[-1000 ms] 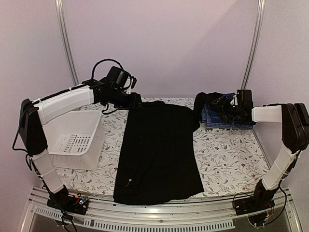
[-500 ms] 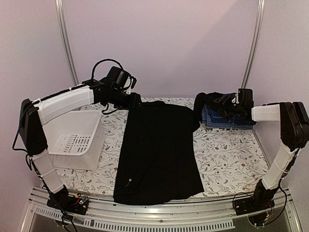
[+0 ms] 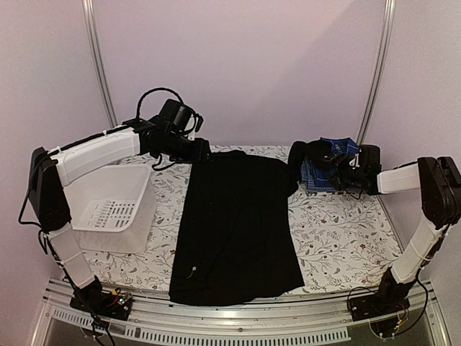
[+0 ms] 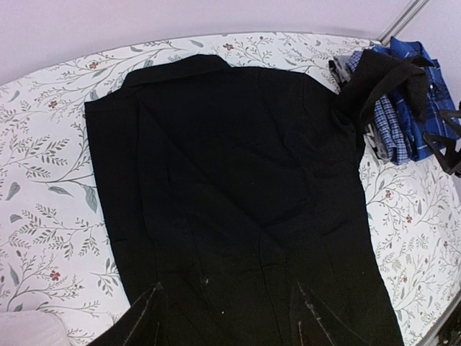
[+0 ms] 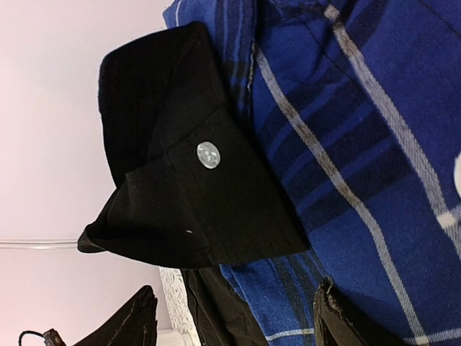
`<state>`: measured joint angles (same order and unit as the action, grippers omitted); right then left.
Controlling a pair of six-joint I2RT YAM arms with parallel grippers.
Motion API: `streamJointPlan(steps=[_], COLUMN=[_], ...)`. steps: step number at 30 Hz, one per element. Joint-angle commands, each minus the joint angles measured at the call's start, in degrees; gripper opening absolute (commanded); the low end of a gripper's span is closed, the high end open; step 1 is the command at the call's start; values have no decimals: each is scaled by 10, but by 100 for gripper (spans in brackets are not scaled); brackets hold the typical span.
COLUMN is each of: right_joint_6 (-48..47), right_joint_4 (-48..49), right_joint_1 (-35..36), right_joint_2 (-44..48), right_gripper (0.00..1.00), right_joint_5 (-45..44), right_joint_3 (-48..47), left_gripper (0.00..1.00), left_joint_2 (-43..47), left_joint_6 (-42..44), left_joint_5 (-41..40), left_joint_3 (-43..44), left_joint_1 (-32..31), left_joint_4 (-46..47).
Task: Fold and stack the long sleeve shirts
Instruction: Pick up the sleeve from the center of the board.
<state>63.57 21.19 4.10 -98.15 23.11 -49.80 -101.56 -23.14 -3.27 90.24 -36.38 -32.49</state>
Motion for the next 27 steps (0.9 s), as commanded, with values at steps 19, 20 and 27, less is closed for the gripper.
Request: streamJointPlan(steps=[19,20,27], right_joint_6=[20,22,19], right_joint_4=[32,36,40], right_joint_1=[-21,-21,-22], right_joint_2=[-56,-46,1], right_gripper=[67,68,72], right_joint_5=[31,26,4], right_joint_3=[-54,-41,12], left_gripper=[57,57,57], left_joint_2=[20,20,10], left_joint_6=[13,13,13], left_joint_5=[-15,-16,-11], left_joint_3=[6,6,11], left_joint_1=[-5,-6,-5], left_joint_4=[-17,-17,-15])
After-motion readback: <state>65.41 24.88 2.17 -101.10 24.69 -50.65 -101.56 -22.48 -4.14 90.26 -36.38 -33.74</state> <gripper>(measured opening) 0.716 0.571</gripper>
